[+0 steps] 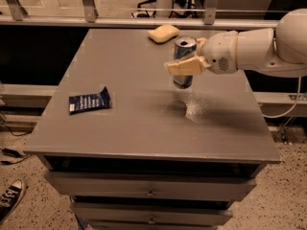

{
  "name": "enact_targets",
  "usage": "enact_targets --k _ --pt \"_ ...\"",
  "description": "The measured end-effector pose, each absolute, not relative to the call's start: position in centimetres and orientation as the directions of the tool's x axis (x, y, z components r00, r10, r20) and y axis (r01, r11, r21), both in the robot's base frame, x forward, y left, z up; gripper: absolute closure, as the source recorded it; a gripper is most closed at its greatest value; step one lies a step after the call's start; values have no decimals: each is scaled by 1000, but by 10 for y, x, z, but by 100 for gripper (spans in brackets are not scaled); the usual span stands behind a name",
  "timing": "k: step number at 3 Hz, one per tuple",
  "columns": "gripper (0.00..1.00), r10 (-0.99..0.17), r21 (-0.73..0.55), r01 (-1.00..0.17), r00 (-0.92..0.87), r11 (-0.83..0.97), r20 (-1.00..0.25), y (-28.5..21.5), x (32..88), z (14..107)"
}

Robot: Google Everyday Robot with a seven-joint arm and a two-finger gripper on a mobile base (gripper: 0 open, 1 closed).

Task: Move redbull can near sponge

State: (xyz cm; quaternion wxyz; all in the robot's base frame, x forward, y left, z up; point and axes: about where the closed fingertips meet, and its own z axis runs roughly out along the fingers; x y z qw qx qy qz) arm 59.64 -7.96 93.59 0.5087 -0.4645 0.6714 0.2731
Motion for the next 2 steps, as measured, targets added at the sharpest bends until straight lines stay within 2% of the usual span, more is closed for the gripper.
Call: enact_targets --k 2 --pt "100 -288 -148 -860 1 489 -958 -90 652 930"
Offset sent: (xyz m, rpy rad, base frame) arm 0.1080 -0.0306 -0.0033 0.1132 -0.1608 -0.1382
